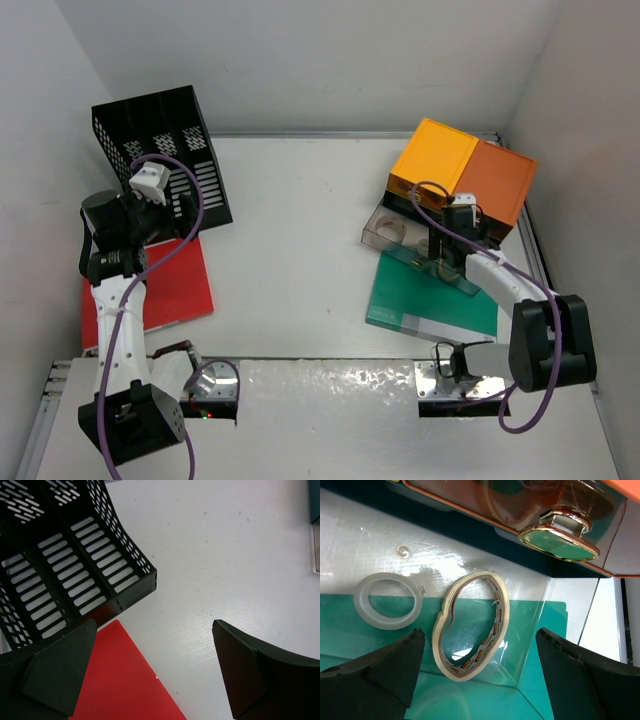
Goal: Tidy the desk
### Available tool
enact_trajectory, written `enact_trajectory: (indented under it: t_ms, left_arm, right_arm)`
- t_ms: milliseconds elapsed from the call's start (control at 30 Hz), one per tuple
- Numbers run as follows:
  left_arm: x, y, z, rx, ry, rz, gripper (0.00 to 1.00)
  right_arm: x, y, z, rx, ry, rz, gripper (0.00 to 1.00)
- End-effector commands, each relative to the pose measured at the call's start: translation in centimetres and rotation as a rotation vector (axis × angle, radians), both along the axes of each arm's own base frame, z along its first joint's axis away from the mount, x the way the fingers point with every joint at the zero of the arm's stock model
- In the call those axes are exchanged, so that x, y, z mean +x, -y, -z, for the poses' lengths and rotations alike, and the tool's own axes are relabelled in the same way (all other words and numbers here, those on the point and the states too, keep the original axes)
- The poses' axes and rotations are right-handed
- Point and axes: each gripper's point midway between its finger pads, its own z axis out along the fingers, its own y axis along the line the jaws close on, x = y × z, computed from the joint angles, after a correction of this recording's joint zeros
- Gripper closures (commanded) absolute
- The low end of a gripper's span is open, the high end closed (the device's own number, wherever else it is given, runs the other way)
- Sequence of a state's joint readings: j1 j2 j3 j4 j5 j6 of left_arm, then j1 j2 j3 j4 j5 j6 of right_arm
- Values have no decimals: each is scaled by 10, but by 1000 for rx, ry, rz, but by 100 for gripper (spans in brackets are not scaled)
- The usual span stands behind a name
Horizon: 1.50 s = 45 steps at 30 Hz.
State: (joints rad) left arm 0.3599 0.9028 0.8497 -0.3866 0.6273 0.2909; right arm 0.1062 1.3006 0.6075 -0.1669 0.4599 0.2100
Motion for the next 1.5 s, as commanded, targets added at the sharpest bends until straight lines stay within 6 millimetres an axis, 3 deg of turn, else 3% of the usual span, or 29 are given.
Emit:
enact_trajectory:
  t_ms: [0, 67, 133, 267, 300, 333, 367, 400, 467, 567, 667, 800, 933, 1167, 1300, 1467]
  left_arm:
    - [1, 3, -23, 32, 76, 29, 0]
    - [1, 3, -24, 31, 79, 28, 0]
    - [1, 4, -24, 30, 78, 30, 1]
    - [2, 3, -21, 28, 70, 27, 0]
    - [2, 3, -21, 30, 70, 27, 1]
    - [3, 2, -22, 30, 71, 24, 0]
    - [2, 2, -22, 31, 72, 24, 0]
    - [2, 2, -22, 30, 70, 24, 0]
    - [2, 2, -23, 33, 74, 23, 0]
    - [2, 2, -22, 29, 70, 22, 0]
    - [3, 1, -20, 27, 65, 21, 0]
    - [2, 1, -19, 29, 59, 17, 0]
    - [3, -1, -18, 31, 57, 12, 0]
    - [6, -2, -12, 30, 38, 13, 0]
    - [6, -2, -11, 27, 36, 13, 0]
    - [7, -2, -10, 25, 31, 10, 0]
  right_arm:
    - [8, -2, -13, 19, 47, -3, 11]
    - [13, -8, -19, 38, 58, -36, 13]
    - [20, -26, -33, 106, 88, -126, 16]
    - [29, -74, -70, 286, 176, -345, 48]
    - [26, -98, -82, 378, 212, -446, 61]
    - [26, -110, -88, 424, 246, -497, 68]
    - [23, -124, -93, 473, 264, -543, 82]
    - [18, -139, -96, 520, 285, -610, 90]
    - [9, -161, -92, 539, 270, -692, 100]
    - [-1, -174, -55, 436, 128, -707, 100]
    - [-9, -185, -31, 403, 9, -724, 100]
    - [-8, -179, -10, 388, -57, -659, 100]
    - [8, -127, 0, 154, -50, -449, 100]
    - [30, -80, 1, -93, -24, -278, 100]
    - [42, -73, 5, -149, -23, -271, 100]
    - [63, -65, -4, -192, 19, -268, 100]
